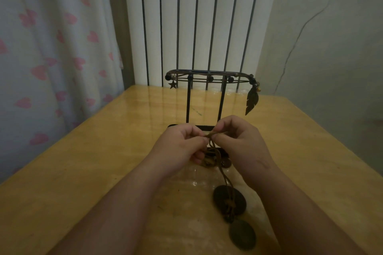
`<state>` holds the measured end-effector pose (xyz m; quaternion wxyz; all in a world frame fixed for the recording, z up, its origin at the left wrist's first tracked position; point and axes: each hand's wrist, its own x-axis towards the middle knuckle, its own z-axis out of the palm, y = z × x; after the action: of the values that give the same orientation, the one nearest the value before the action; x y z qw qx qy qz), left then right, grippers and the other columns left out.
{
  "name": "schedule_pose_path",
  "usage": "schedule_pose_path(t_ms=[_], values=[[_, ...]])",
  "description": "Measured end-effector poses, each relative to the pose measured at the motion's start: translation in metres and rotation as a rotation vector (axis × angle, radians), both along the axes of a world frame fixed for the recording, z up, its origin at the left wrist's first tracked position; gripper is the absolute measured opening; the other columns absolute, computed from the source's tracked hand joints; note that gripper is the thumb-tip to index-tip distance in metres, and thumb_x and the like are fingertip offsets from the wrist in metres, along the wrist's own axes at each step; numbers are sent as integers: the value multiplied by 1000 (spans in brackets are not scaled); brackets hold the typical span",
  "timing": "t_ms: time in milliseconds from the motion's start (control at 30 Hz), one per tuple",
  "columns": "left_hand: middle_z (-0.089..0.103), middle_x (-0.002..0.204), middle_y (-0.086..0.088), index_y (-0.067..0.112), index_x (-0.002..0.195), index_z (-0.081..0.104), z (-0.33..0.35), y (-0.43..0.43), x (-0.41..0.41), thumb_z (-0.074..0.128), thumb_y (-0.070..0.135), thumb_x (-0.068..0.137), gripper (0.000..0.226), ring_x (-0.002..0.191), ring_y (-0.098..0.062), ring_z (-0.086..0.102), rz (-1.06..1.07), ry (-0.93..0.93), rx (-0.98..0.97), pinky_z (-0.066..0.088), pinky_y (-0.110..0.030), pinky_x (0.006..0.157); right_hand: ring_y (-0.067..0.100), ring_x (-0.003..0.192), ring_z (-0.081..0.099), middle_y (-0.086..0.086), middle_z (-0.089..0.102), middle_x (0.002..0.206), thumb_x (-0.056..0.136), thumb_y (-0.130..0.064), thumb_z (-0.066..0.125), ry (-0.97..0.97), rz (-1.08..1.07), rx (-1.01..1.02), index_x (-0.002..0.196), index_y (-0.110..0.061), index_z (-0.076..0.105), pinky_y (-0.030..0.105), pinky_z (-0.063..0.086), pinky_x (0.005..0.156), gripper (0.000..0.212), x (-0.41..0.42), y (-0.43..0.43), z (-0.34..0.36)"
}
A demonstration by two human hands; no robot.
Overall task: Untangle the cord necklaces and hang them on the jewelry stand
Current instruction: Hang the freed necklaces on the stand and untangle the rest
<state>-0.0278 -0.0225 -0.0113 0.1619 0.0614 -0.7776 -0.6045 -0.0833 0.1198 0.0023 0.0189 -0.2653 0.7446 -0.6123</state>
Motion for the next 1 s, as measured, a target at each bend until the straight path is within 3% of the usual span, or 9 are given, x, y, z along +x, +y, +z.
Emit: schedule_pose_path(t_ms=[67,233,367,500,600,667,733,867,1000], values=[[68,72,-3,15,83,69,1,0,0,62,11,91,11,67,-17,67,-9,-19,47,55,-30,64,8,61,59,17,66,88,86,-6,62,-26,15,-24,87,-12,61,19,52,50,6,1,0,0],[68,69,-4,10,83,69,1,-2,0,61,7,91,12,62,-16,65,-35,-69,289,52,-29,58,14,66,55,13,64,89,89,-3,56,-86,39,-89,82,-17,57,23,47,52,15,1,-1,0],[61,63,-4,8,78,65,-1,-1,-3,52,6,92,19,54,-14,57,3,-120,452,47,-29,52,12,53,39,3,52,71,87,3,46,-293,114,-201,86,-16,56,28,32,50,22,-4,-2,0],[55,57,-1,11,73,59,-2,-3,-5,49,8,90,20,51,-13,50,44,-154,475,42,-28,50,11,43,36,-4,42,52,69,9,38,-434,129,-134,83,-15,56,25,30,42,33,-14,-6,3],[52,58,-2,11,72,57,-2,-4,-5,48,7,89,19,52,-13,47,81,-153,519,41,-28,51,19,55,44,4,49,66,69,3,48,-363,167,-194,85,-14,58,29,35,51,26,-12,5,6],[54,61,-3,11,72,57,0,-3,-3,47,5,88,19,53,-14,50,73,-107,536,42,-28,51,26,70,57,10,60,81,78,-1,60,-229,62,-45,91,-15,62,30,46,61,19,-7,9,7],[57,64,-3,11,73,56,2,-1,-2,47,1,87,19,57,-15,55,45,-19,556,44,-27,51,19,84,64,4,67,88,86,-13,65,-95,-38,77,89,-18,67,30,51,69,7,-4,6,5],[57,68,-2,14,73,50,4,-1,0,43,-4,89,25,61,-15,56,-47,110,629,44,-25,52,16,68,49,-1,54,70,95,-27,50,-107,-101,153,72,-13,58,29,43,62,28,-5,-2,5],[60,74,-4,15,79,48,4,1,-1,41,-1,92,22,61,-15,57,-103,120,697,43,-24,50,19,58,35,-3,39,54,96,-34,40,-272,-30,72,62,-19,52,40,33,62,38,-6,-3,2]])
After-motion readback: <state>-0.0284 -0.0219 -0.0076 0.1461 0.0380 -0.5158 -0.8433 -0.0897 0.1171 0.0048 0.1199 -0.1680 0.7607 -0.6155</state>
